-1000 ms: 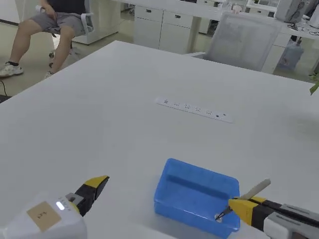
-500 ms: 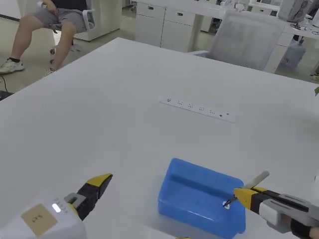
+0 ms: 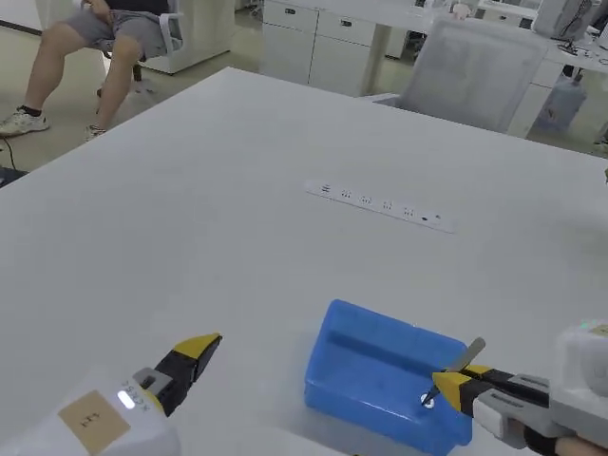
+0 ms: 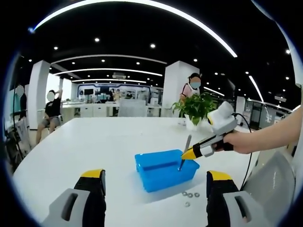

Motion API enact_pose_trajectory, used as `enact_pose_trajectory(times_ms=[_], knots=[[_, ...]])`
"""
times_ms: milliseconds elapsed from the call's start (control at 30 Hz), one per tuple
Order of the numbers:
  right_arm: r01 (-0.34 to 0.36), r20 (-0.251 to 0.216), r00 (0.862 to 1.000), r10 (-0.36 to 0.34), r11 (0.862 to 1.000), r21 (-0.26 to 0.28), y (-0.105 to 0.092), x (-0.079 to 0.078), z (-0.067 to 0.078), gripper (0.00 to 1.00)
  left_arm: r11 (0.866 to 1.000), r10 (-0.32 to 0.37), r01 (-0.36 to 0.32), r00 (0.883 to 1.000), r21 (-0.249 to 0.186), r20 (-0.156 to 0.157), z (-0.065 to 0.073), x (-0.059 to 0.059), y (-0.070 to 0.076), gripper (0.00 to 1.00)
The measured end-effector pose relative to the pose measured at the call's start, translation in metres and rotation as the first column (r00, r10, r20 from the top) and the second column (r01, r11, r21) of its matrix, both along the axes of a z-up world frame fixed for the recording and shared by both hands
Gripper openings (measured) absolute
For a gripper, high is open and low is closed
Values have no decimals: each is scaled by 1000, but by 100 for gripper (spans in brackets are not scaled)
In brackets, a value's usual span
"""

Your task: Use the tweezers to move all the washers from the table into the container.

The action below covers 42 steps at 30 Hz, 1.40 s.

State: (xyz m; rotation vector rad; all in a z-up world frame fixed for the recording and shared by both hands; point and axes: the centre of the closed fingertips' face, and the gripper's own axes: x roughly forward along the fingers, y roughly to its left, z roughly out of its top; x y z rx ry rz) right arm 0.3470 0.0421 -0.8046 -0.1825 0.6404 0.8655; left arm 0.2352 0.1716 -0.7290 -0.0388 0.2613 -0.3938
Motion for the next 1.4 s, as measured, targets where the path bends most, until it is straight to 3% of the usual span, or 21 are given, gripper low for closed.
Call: enact_pose_trajectory(times_ms=[167, 533, 833, 900, 1033, 1200, 1267, 1400], knots=[[-26, 19, 999, 27, 999, -35, -1, 2, -5, 3, 1000, -11, 11, 1000, 18, -14, -3, -1, -1, 87], [-16, 16, 1000, 17, 1000, -17, -4, 3, -5, 3, 999, -20, 21, 999, 32, -27, -6, -2, -2, 85], [-3, 51, 999, 1, 999, 38, -3, 1, 16, 3, 999, -25, 26, 999, 29, -31, -7, -3, -3, 85], [-22, 64, 998, 19, 998, 55, 1, -4, 25, 1, 999, -27, 28, 999, 31, -32, -7, -3, -4, 84], [-110, 108, 987, 117, 992, -67, 1, -14, 26, 0, 999, -33, 34, 999, 32, -35, -7, -3, -5, 84], [-142, 101, 984, 145, 989, -33, 8, -30, 36, 0, 998, -39, 40, 998, 37, -44, -9, -4, -6, 83], [-182, 80, 980, 183, 983, -24, 13, -46, 39, 0, 998, -37, 39, 998, 39, -41, -9, -3, -6, 83], [-281, 3, 959, 282, 958, -55, 16, -83, 40, 0, 998, -54, 56, 997, 40, -56, -11, -5, -8, 78]])
